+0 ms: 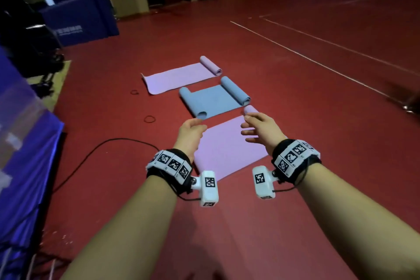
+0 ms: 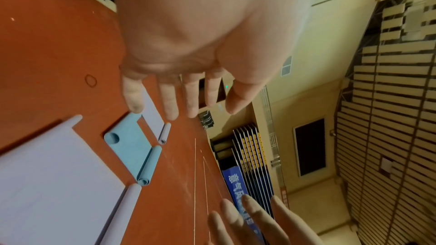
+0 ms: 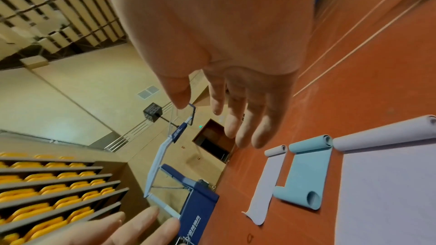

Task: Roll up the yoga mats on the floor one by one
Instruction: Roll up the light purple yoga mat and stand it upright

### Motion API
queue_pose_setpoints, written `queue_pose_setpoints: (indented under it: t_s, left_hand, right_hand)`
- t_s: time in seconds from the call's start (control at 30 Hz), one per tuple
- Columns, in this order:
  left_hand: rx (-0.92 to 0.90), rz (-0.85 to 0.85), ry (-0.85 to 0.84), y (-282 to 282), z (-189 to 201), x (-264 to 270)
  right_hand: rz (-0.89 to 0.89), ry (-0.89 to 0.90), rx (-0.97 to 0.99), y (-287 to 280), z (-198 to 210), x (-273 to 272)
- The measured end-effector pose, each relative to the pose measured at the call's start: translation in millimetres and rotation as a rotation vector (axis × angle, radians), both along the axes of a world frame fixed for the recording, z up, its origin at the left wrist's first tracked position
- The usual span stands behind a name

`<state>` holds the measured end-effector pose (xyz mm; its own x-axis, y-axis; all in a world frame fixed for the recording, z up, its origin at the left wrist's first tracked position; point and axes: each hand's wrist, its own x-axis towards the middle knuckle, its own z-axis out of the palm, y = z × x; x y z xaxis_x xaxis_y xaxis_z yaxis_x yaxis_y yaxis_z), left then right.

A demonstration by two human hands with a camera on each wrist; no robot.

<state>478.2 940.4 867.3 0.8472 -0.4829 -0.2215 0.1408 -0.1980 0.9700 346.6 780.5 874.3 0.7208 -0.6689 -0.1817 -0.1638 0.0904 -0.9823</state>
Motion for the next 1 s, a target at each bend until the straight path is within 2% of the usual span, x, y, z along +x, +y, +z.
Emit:
queue_pose_setpoints:
  t_s: [0.13,0.33,0.57,0.8,1.0]
  left_hand:
    - [0.025,-0.035,-0.002,-81.1,-4.3,-15.1]
    - [0.057,-0.098,0.016,-195.1,-29.7,-7.0]
    - [0.059,-0.140,0.072,-361.9,-55.6,44.4]
    - [0.063,-0.177,0.056,-529.8,-38.0,99.3]
    - [0.066,-0.188,0.077,-659.1,-37.0,134.3]
  right_hand:
    - [-0.026,0.002,0.028,-78.5,-9.5,-20.9]
    - [-0.070,0.022,0.067,-179.9,-40.0,-19.2]
    - [-0.129,0.059,0.060,-329.6,-50.1,30.7]
    - [-0.209,0.100,0.074,-479.2,-31.8,66.0]
    - [-0.191,0.103,0.057,-612.1,-25.8,93.7]
